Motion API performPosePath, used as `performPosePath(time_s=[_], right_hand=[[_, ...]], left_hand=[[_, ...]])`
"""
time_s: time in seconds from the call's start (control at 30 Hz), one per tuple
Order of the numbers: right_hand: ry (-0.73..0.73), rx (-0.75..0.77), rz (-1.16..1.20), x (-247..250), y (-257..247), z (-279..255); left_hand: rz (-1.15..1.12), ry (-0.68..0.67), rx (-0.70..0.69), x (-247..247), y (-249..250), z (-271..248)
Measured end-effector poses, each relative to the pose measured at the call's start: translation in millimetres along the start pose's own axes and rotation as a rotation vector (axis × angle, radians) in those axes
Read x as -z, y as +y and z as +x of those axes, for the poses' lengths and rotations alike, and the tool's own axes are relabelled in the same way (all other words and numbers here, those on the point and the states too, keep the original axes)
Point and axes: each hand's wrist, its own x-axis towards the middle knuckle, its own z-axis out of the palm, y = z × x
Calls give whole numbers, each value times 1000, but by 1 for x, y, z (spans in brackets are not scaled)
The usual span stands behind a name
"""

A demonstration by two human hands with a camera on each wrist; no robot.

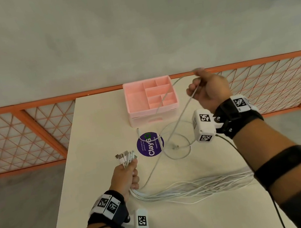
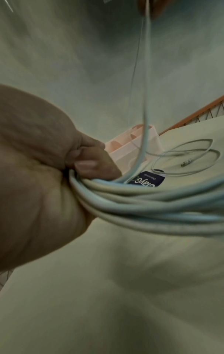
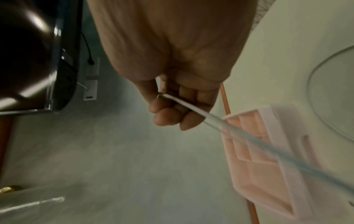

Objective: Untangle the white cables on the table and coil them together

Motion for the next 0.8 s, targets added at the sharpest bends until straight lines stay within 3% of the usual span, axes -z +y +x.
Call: performPosePath(time_s=[0.17, 0.33, 0.43, 0.53, 0.6, 0.67, 0.73, 0.8], right_hand=[[240, 110, 92, 41, -27, 15], [589, -66, 114, 118, -37, 22], [674, -228, -318, 178, -23, 14], [606, -299, -800, 217, 1, -1], [605, -341, -1068, 216, 20, -6], [614, -221, -1206, 187, 41, -11], [363, -24, -1119, 144, 68, -20], [-78, 46, -1021, 94, 97, -39]], left_hand=[[-19, 1, 24, 4, -7, 4], [-53, 5, 0, 2, 1, 8], [-98, 7, -39, -4, 8, 7], [-148, 4, -96, -12, 16, 5], [-204, -6, -129, -20, 25, 4], [-259, -21, -159, -28, 35, 3], [-293, -35, -186, -35, 43, 1], [-334, -51, -214, -42, 51, 0]])
